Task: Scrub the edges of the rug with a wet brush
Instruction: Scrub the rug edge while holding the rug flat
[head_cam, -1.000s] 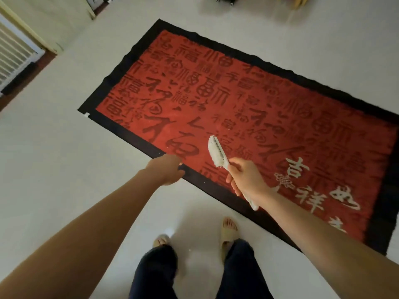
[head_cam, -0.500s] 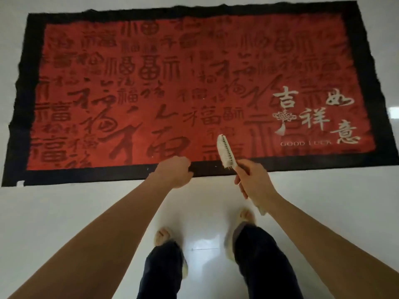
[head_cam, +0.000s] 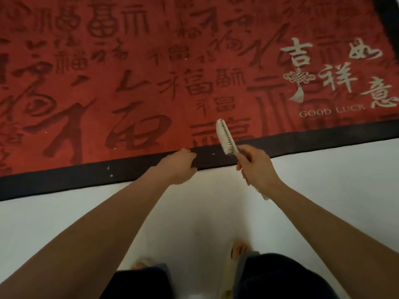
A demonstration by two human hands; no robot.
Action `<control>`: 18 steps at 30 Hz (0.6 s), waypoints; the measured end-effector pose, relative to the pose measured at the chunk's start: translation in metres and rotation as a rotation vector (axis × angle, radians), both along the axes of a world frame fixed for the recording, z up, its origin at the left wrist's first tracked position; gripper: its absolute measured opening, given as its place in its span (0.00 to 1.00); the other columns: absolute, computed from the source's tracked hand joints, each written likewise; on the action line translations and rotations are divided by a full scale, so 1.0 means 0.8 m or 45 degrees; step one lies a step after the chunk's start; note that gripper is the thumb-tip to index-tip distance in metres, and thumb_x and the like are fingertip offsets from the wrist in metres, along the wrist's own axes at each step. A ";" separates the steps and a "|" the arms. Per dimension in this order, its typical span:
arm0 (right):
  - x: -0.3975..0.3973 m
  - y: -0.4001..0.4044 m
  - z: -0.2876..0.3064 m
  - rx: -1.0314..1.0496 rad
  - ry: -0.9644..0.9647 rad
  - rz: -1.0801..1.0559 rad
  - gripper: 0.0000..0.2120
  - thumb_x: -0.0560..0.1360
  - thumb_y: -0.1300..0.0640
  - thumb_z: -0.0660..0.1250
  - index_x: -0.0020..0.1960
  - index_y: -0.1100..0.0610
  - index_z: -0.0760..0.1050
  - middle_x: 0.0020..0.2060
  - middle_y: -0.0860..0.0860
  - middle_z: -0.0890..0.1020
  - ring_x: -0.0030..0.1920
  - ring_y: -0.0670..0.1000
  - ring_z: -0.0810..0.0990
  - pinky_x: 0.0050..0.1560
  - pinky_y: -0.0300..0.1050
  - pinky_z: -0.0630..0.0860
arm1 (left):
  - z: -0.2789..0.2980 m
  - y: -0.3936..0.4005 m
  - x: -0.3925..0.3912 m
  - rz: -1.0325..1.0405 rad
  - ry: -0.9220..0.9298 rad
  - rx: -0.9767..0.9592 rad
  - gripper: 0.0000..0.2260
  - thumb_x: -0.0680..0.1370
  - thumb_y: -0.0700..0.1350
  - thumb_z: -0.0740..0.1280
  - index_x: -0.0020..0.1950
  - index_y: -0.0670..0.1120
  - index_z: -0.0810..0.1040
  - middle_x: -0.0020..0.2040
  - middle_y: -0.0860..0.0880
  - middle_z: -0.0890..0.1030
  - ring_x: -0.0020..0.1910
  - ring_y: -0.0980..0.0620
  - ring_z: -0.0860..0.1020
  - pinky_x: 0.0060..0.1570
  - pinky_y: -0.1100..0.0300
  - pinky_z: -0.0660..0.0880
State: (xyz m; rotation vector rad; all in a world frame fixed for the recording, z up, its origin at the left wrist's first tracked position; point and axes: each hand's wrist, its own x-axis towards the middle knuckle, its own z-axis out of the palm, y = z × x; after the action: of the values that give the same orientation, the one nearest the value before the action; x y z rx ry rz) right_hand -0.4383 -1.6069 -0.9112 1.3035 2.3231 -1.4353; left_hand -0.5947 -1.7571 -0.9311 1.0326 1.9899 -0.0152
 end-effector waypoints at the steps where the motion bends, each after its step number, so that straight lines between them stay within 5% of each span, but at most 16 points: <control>1: -0.003 0.010 -0.035 0.072 0.010 0.036 0.14 0.81 0.61 0.59 0.62 0.52 0.77 0.33 0.47 0.77 0.27 0.44 0.72 0.26 0.37 0.69 | -0.037 0.009 -0.005 -0.016 0.038 0.058 0.23 0.82 0.48 0.61 0.75 0.43 0.64 0.73 0.43 0.66 0.71 0.45 0.66 0.69 0.51 0.66; 7: -0.008 0.054 -0.197 0.347 0.085 0.057 0.15 0.80 0.60 0.62 0.64 0.52 0.77 0.35 0.44 0.76 0.33 0.44 0.75 0.33 0.36 0.69 | -0.208 0.073 -0.017 -0.115 0.188 0.234 0.32 0.83 0.51 0.59 0.80 0.43 0.44 0.81 0.44 0.45 0.79 0.47 0.46 0.77 0.55 0.48; 14: -0.003 0.081 -0.277 0.487 0.208 0.007 0.13 0.80 0.58 0.63 0.63 0.51 0.77 0.34 0.46 0.79 0.35 0.47 0.78 0.36 0.38 0.74 | -0.314 0.090 -0.004 -0.231 0.400 0.310 0.37 0.81 0.63 0.52 0.80 0.46 0.37 0.79 0.45 0.34 0.77 0.45 0.33 0.77 0.49 0.37; 18: -0.005 0.085 -0.294 0.504 0.282 -0.027 0.14 0.79 0.57 0.63 0.64 0.51 0.77 0.34 0.49 0.80 0.34 0.47 0.78 0.35 0.36 0.72 | -0.318 0.053 0.026 -0.932 0.291 0.439 0.34 0.82 0.63 0.49 0.80 0.48 0.39 0.79 0.47 0.34 0.77 0.48 0.32 0.76 0.49 0.34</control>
State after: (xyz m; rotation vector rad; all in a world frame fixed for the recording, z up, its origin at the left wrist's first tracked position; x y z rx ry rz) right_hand -0.4421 -1.5392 -1.1467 1.3133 2.8615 -1.2196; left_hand -0.5736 -1.7144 -1.1853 2.0144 1.7319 -0.1984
